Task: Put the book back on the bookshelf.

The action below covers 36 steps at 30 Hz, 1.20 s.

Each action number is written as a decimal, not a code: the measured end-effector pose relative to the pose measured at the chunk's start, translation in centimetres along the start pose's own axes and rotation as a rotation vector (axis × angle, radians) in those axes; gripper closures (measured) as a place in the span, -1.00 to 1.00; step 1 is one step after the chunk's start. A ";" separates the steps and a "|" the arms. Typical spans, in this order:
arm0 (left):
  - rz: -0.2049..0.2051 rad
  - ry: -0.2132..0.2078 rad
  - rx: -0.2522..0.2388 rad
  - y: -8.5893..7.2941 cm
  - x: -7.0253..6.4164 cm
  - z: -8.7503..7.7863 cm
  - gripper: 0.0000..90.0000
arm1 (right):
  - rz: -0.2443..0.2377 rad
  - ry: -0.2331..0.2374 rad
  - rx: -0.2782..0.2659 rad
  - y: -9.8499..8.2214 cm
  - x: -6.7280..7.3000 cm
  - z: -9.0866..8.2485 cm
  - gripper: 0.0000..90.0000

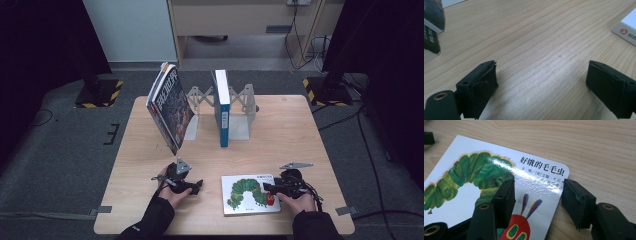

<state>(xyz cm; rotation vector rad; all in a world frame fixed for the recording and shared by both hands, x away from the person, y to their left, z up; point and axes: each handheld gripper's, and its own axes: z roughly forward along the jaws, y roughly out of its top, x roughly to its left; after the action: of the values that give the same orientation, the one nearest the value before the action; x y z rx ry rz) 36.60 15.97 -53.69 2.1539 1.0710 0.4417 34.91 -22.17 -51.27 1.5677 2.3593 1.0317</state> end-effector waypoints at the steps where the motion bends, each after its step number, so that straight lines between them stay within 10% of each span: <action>1: -0.007 -0.001 0.004 0.0 0.0 0.0 -0.97 | 0.001 0.000 -0.002 0.0 0.0 0.0 -0.02; 15: -0.042 0.016 0.054 0.5 -1.0 -0.2 -0.99 | 0.019 0.005 0.005 -0.1 0.0 -0.2 -0.04; 23: -0.144 -0.136 0.011 1.3 -2.7 -1.3 -0.71 | 0.035 0.024 -0.014 0.0 -0.1 -0.6 -0.04; 36: -0.071 -0.285 -0.015 1.3 -8.2 -1.2 -0.65 | 0.017 0.028 -0.038 0.1 0.1 -0.7 -0.05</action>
<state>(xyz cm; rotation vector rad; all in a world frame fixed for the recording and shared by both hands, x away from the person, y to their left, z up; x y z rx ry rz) 31.70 9.34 -51.89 2.0819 0.9746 0.1048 34.70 -22.40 -50.66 1.5728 2.3340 1.1023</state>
